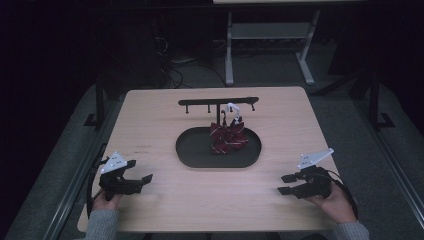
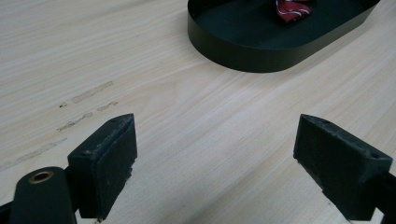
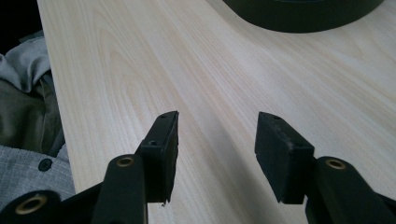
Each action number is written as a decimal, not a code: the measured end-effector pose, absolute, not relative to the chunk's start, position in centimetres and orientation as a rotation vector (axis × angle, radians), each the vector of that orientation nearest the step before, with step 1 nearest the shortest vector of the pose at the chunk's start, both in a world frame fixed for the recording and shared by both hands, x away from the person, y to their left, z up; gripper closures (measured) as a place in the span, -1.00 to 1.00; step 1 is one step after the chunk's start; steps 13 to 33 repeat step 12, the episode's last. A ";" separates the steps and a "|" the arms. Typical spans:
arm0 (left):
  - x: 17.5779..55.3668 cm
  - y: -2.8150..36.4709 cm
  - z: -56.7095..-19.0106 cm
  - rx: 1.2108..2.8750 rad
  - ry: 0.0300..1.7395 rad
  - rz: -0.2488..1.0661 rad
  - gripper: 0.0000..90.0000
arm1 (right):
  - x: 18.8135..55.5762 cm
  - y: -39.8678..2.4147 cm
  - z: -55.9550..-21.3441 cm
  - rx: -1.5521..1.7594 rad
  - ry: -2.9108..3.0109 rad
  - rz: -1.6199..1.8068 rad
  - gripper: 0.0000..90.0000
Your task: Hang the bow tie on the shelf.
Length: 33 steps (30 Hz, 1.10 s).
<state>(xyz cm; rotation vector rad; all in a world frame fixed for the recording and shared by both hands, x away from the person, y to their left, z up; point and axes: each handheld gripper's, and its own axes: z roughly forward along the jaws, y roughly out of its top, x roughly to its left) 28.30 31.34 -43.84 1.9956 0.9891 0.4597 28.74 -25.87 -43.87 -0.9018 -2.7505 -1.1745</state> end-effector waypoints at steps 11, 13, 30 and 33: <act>28.4 31.3 -43.8 2.004 0.984 0.461 -0.71 | 27.4 -26.2 -44.3 -0.960 -2.731 -1.237 -0.08; 28.4 31.3 -43.8 2.004 0.984 0.461 -0.71 | 27.4 -26.2 -44.3 -0.960 -2.731 -1.237 -0.08; 28.4 31.3 -43.8 2.004 0.984 0.461 -0.71 | 27.4 -26.2 -44.3 -0.960 -2.731 -1.237 -0.08; 28.4 31.3 -43.8 2.004 0.984 0.461 -0.71 | 27.4 -26.2 -44.3 -0.960 -2.731 -1.237 -0.08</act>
